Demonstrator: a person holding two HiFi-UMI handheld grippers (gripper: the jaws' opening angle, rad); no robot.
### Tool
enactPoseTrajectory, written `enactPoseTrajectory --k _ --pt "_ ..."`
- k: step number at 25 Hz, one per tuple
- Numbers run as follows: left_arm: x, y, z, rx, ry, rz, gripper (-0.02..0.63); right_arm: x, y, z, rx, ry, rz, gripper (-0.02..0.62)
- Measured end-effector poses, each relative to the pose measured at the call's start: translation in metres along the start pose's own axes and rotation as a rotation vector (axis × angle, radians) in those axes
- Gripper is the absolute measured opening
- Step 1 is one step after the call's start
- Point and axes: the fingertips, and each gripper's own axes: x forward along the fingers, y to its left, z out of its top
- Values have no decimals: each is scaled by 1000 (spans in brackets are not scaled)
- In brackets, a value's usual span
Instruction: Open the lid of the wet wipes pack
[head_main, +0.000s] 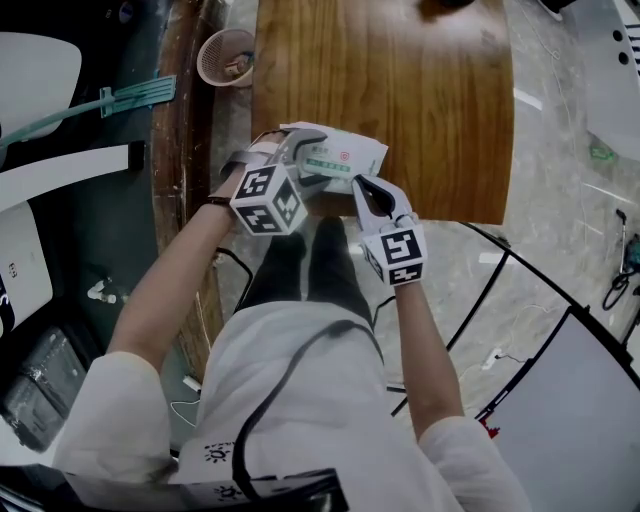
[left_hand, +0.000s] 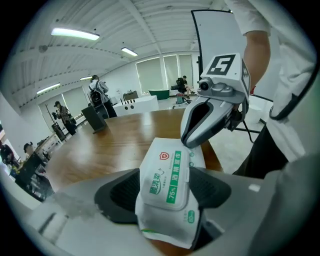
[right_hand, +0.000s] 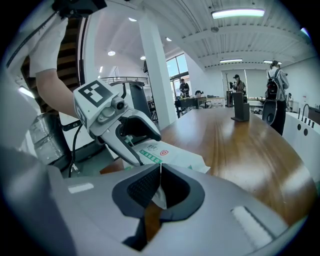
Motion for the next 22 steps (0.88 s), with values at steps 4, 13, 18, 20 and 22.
enactPoseTrajectory --k 4,13,18,20,22 --pt "4 -4 -5 -19 10 -63 308 1 0 1 6 -2 2 12" --pt "4 -6 -5 -54 32 -184 296 1 1 0 -2 2 6 12" --pt "2 -6 -4 -106 42 -242 293 2 0 -2 -12 8 6 12" --pt "1 -6 -4 -125 50 -270 293 2 1 0 -12 2 7 12" --pt "1 -6 -3 -145 55 -294 293 3 1 1 -17 -2 8 12"
